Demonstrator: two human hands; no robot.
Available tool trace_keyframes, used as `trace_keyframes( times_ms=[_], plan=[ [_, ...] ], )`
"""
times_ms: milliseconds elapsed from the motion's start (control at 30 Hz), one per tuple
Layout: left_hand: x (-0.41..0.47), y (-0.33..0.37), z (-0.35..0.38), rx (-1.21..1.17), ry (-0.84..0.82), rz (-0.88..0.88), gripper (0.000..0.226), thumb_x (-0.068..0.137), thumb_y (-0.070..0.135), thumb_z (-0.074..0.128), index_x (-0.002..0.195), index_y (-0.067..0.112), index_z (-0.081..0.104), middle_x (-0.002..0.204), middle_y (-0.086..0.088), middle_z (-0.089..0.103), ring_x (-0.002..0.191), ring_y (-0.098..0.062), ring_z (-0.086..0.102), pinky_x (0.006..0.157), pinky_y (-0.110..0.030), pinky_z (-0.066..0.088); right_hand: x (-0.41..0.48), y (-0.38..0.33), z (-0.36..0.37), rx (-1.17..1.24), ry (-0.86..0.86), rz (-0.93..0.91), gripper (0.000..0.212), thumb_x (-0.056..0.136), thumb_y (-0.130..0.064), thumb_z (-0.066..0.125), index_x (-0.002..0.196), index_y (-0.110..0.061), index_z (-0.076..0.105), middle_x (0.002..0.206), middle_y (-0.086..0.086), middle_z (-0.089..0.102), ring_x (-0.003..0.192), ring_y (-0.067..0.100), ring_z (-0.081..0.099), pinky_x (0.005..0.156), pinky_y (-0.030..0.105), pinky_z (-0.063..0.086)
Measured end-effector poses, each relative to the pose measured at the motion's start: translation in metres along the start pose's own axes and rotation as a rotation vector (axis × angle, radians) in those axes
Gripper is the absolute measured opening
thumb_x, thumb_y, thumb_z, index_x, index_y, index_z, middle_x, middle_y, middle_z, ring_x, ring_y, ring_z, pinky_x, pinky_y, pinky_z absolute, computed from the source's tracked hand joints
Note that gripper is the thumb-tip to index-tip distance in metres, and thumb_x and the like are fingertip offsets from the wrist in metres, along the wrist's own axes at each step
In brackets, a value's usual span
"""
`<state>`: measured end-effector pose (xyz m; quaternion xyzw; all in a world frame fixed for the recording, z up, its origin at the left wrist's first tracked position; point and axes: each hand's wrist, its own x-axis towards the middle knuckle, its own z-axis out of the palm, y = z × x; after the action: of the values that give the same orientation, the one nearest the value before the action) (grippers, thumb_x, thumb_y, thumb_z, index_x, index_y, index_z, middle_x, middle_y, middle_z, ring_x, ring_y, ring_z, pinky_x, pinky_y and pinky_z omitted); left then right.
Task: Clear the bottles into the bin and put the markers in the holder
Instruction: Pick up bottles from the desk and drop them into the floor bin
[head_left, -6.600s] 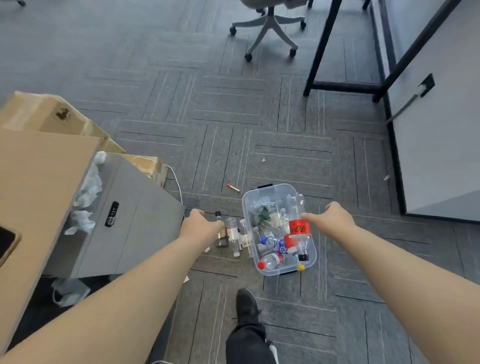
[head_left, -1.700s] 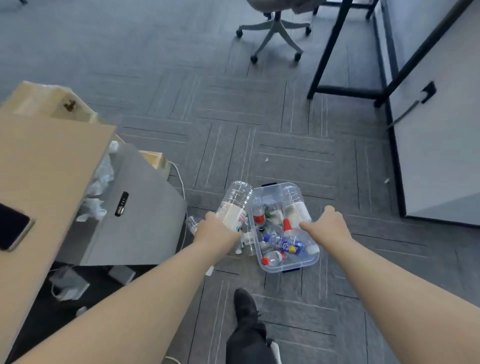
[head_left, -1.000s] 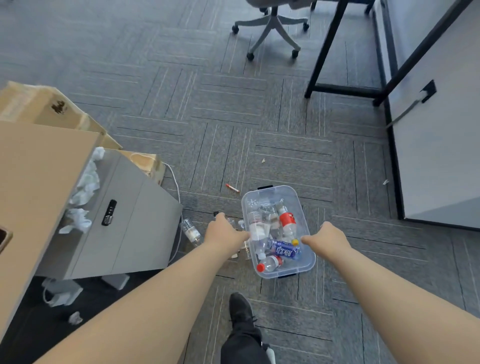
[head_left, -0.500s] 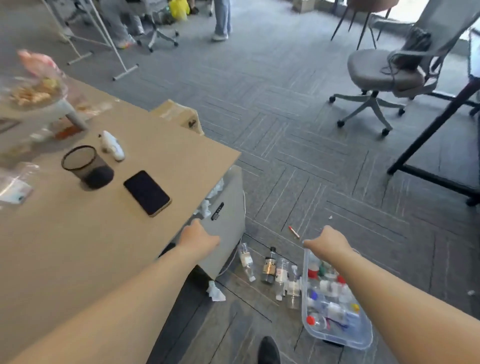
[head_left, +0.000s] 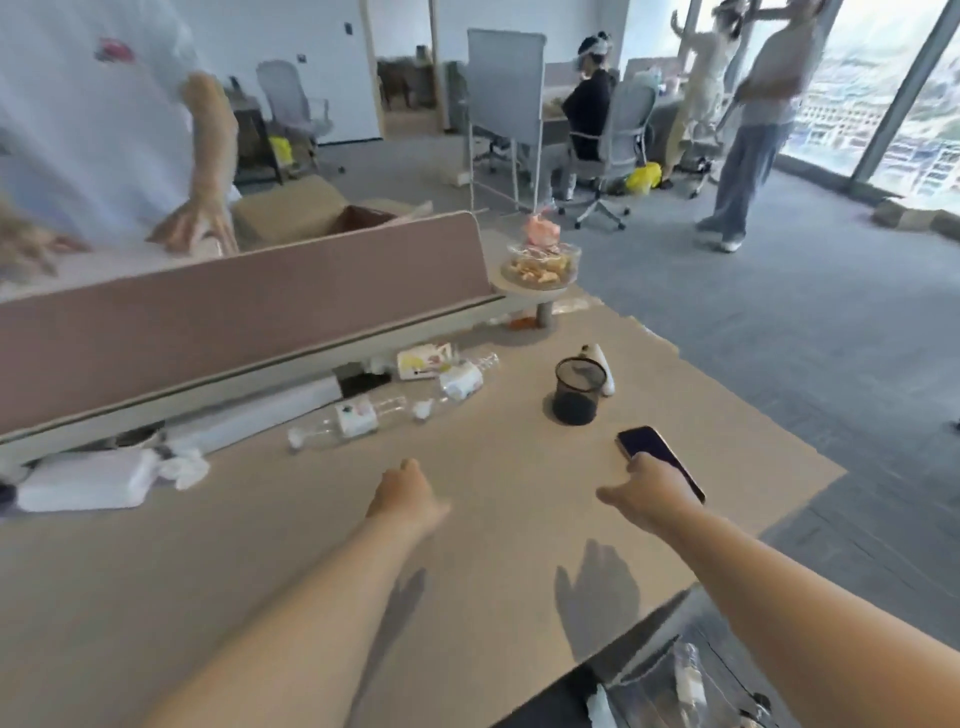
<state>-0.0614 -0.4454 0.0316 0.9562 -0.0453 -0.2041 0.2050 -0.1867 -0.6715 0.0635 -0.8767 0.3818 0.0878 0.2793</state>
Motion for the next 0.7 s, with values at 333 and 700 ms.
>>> trace_keyframes(
  times_ms=[333,700],
  plan=[
    [0.103,-0.057,-0.062,0.173,0.014,0.021,0.057,0.083,0.021,0.062,0.136,0.011,0.042,0.134,-0.012,0.044,0.120,-0.030,0.052,0.093,-0.038,0.048,0.042,-0.128,0.057,-0.270,-0.130,-0.219,0.065,0.085,-0.040,0.063,0.138,-0.011,0.040,0.135,0.009,0.045,0.115,0.026,0.053,0.086,0.030,0.045],
    [0.251,-0.065,-0.057,0.385,-0.064,-0.094,0.065,0.073,0.021,0.075,0.130,0.015,0.045,0.123,-0.008,0.052,0.113,-0.029,0.053,0.095,-0.045,0.046,0.183,-0.234,0.036,-0.308,-0.044,-0.440,0.057,0.086,-0.031,0.063,0.137,-0.016,0.043,0.133,0.006,0.050,0.120,0.026,0.051,0.092,0.034,0.043]
  ],
)
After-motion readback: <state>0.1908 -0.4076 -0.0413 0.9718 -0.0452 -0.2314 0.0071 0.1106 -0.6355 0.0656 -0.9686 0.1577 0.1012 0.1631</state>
